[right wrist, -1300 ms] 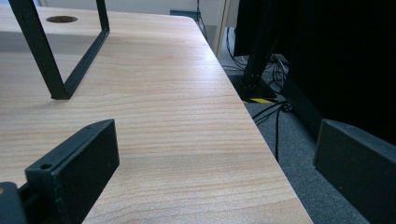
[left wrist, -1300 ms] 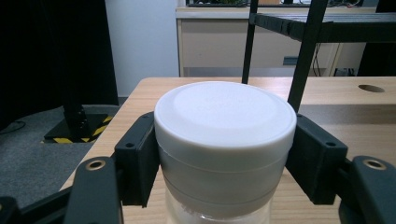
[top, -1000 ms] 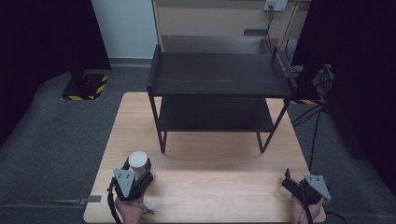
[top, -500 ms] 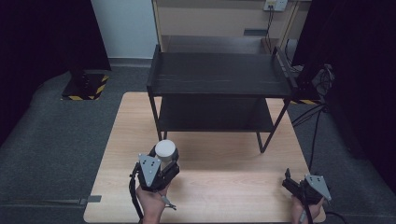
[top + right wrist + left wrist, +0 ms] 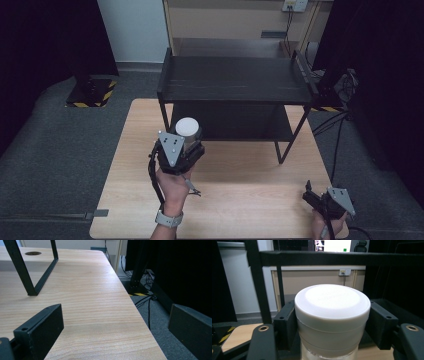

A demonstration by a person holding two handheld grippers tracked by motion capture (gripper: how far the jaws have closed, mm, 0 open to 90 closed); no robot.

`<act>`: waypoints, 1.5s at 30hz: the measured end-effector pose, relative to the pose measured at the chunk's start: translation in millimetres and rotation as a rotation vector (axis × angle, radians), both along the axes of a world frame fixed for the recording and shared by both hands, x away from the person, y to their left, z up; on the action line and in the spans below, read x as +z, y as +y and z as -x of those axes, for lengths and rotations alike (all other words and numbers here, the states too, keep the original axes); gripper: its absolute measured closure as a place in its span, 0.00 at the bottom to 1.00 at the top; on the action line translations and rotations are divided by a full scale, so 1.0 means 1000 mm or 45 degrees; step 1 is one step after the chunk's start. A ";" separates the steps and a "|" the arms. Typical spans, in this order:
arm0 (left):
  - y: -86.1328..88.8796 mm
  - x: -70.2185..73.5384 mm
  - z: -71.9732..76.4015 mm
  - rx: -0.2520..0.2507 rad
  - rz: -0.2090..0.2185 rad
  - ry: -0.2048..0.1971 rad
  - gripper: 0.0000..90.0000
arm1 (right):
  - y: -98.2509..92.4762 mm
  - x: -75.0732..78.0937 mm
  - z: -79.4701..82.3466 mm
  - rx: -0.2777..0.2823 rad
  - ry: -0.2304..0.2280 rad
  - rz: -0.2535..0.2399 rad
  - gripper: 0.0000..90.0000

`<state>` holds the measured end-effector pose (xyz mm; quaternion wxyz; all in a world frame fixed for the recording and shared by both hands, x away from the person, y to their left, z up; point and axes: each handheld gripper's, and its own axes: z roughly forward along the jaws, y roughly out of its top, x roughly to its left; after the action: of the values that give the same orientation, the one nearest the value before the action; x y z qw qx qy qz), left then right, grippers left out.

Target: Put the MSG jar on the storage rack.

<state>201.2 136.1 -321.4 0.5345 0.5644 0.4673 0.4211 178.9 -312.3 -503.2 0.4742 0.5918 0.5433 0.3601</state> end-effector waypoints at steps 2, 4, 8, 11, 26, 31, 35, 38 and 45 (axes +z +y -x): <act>-0.002 0.001 -0.003 0.004 -0.004 -0.001 0.37 | 0.000 0.000 0.000 0.001 0.000 0.001 0.01; -0.006 0.003 -0.010 0.013 -0.006 0.006 0.37 | 0.000 0.000 0.000 0.002 -0.001 0.001 0.01; -0.014 0.004 -0.022 0.037 -0.014 0.013 0.37 | 0.000 0.000 0.000 -0.006 -0.001 -0.003 0.01; -0.020 0.003 -0.029 0.067 -0.037 0.013 0.37 | 0.000 0.000 -0.001 -0.007 0.000 -0.003 0.01; -0.030 0.003 -0.067 0.124 -0.047 -0.003 0.37 | -0.001 0.001 -0.002 0.010 0.012 0.013 0.01; -0.033 0.003 -0.078 0.128 -0.046 -0.005 0.37 | -0.001 0.001 -0.002 0.009 0.015 0.016 0.01; -0.034 0.002 -0.084 0.134 -0.045 0.000 0.37 | 0.000 0.001 -0.003 0.008 0.017 0.018 0.01; -0.035 0.001 -0.088 0.136 -0.047 0.004 0.36 | 0.000 0.001 -0.003 0.010 0.019 0.020 0.01; -0.035 -0.002 -0.094 0.150 -0.043 -0.002 0.36 | 0.000 0.001 -0.003 0.010 0.020 0.022 0.01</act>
<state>295.4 101.2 -323.7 0.4997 0.5445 0.4921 0.4601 181.6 -312.3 -501.9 0.4738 0.5883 0.5523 0.3525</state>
